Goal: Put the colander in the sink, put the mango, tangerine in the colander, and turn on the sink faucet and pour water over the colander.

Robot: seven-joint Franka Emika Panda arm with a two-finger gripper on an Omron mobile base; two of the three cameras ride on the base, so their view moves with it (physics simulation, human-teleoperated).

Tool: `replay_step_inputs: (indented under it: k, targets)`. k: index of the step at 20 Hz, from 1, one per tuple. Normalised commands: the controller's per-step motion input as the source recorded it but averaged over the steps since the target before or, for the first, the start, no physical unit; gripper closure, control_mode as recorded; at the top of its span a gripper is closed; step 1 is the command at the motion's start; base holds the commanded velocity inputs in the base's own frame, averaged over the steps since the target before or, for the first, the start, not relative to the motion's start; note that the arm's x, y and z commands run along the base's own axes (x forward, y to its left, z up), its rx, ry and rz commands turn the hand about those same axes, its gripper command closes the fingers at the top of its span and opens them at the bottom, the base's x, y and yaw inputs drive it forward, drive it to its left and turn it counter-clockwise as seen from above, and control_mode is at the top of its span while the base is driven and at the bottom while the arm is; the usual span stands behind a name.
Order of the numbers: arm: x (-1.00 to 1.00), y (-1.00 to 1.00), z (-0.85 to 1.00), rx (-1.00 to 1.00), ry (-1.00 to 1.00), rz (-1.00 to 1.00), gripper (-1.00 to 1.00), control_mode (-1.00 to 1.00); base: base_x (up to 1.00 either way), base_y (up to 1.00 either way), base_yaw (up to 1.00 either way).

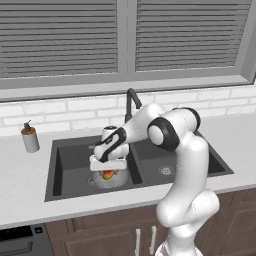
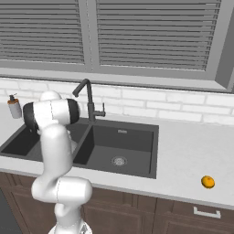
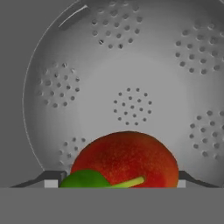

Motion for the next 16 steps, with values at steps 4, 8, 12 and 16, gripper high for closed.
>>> replay_step_inputs:
  k: [4, 8, 12, 16]
  targets:
    - [0.17, 0.06, -0.41, 0.0, 0.0, 0.0, 1.0, -1.0, 0.0, 0.0, 0.0]
    - [0.18, 0.0, -0.44, 0.0, 0.0, 0.0, 1.0, -1.0, 0.0, 0.0, 0.0]
    - [0.14, 0.04, -0.34, 0.0, 0.0, 0.0, 1.0, -1.0, 0.0, 0.0, 0.0]
    - [0.13, 0.11, -0.14, 0.0, 0.0, 0.0, -1.0, -1.0, 0.0, 0.0, 0.0]
